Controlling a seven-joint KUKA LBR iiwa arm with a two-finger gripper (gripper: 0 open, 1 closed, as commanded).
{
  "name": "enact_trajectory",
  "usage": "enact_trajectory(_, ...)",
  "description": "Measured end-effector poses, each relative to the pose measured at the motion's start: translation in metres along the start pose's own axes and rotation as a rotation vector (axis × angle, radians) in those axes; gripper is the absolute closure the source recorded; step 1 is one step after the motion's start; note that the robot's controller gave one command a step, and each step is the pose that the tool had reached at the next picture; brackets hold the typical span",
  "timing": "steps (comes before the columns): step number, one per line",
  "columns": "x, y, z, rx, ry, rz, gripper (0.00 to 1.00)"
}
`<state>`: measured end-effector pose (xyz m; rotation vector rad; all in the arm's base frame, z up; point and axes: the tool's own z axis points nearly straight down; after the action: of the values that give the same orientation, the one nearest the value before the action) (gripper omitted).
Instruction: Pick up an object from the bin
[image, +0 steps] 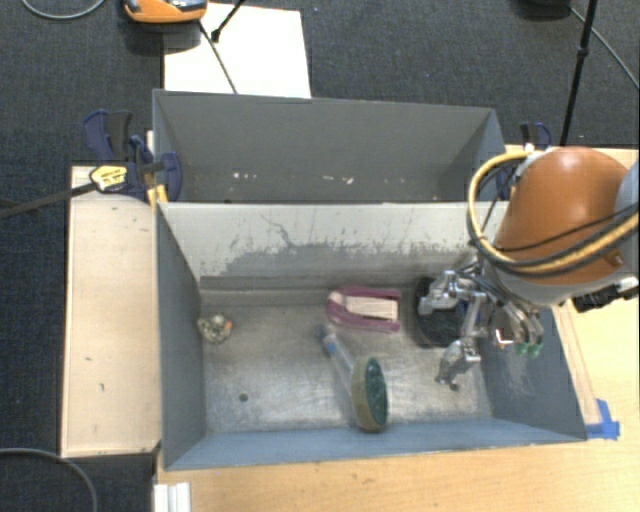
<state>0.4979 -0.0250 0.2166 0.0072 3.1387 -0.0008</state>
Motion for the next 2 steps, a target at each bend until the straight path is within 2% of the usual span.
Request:
enact_trajectory(1, -0.031, -0.037, 0.104, -0.003, -0.004, 0.526, 0.0)
enact_trajectory(2, -0.046, -0.039, 0.117, -0.012, -0.015, 0.65, 0.0)
